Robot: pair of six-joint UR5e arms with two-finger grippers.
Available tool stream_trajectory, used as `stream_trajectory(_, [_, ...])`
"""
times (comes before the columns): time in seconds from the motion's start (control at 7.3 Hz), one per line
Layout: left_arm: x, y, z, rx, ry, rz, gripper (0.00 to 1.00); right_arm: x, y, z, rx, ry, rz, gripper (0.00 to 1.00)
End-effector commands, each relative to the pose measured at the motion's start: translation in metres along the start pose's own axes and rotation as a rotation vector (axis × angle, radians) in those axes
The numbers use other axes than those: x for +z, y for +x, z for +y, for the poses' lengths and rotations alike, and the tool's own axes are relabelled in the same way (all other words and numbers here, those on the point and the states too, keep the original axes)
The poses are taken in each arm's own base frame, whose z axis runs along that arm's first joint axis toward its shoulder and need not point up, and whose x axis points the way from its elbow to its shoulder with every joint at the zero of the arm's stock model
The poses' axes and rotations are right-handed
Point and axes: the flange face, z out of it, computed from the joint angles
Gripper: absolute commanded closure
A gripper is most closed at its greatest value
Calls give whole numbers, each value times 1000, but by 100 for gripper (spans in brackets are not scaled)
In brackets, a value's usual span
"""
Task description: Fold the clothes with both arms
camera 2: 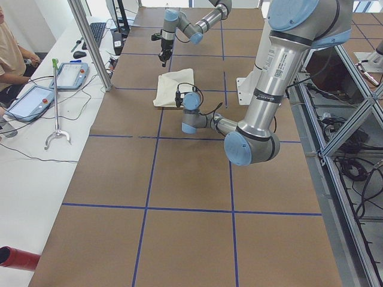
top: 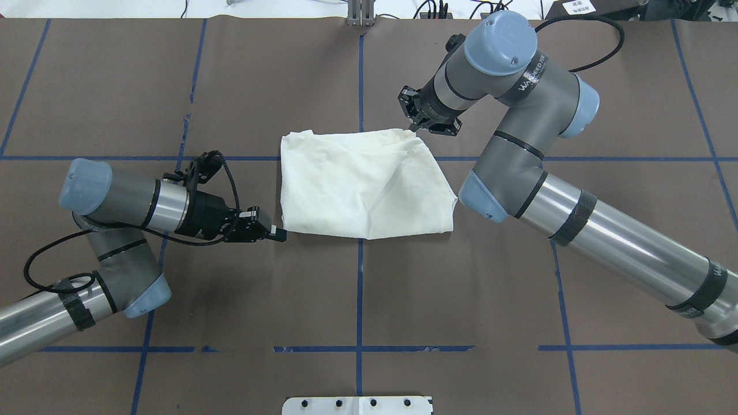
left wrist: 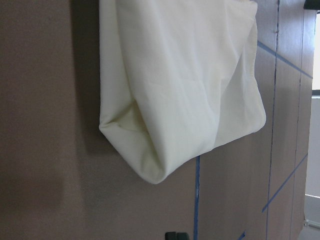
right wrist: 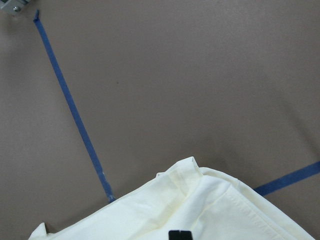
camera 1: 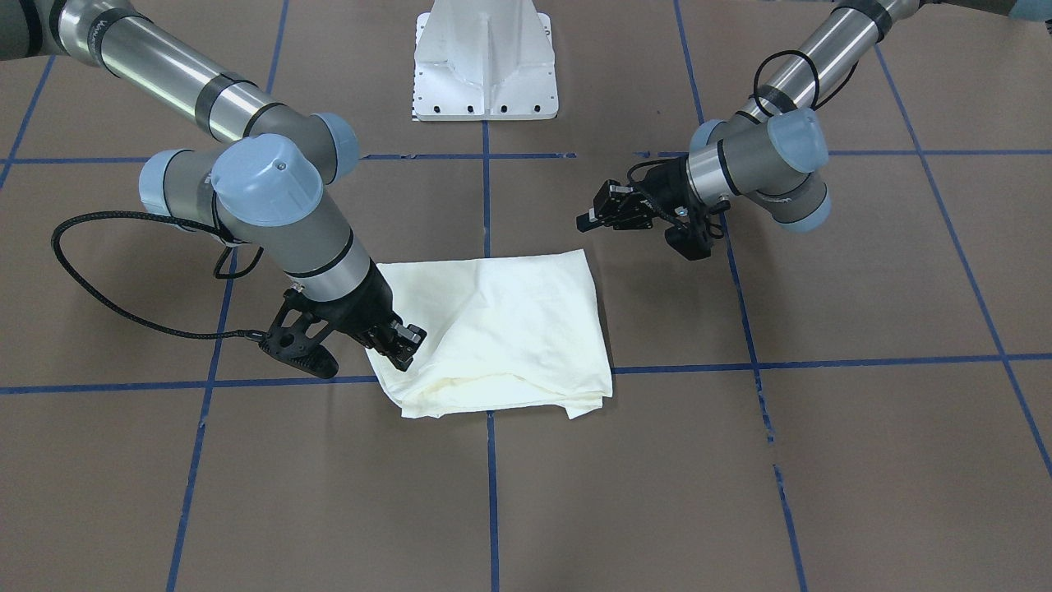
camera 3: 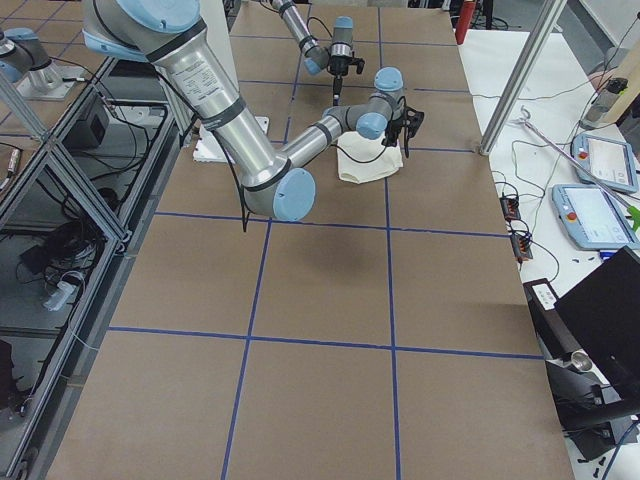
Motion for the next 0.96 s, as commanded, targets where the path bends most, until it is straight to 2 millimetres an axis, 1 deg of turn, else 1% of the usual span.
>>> stream_trajectory(0.0, [46, 57, -18, -55, 140, -62, 100, -21, 20, -9, 2, -26, -15, 100])
stream_trajectory(0.14, [65, 53, 1, -61, 119, -72, 100, -22, 20, -10, 2, -26, -15, 100])
stream_trajectory(0.27, [81, 57, 9, -60, 142, -77, 100, -22, 20, -10, 2, -26, -15, 100])
stream_trajectory(0.41, [88, 42, 13, -44, 144, -116, 100, -23, 19, -11, 2, -25, -17, 100])
stream_trajectory(0.55, [83, 28, 12, -27, 146, -141, 100, -24, 19, -12, 3, -24, -17, 100])
stream_trajectory(0.68, [68, 10, 3, -36, 164, -166, 100, -23, 21, -12, 5, -23, -15, 100])
stream_trajectory(0.82, [52, 7, -14, -34, 190, -173, 100, -23, 21, -12, 5, -23, -13, 100])
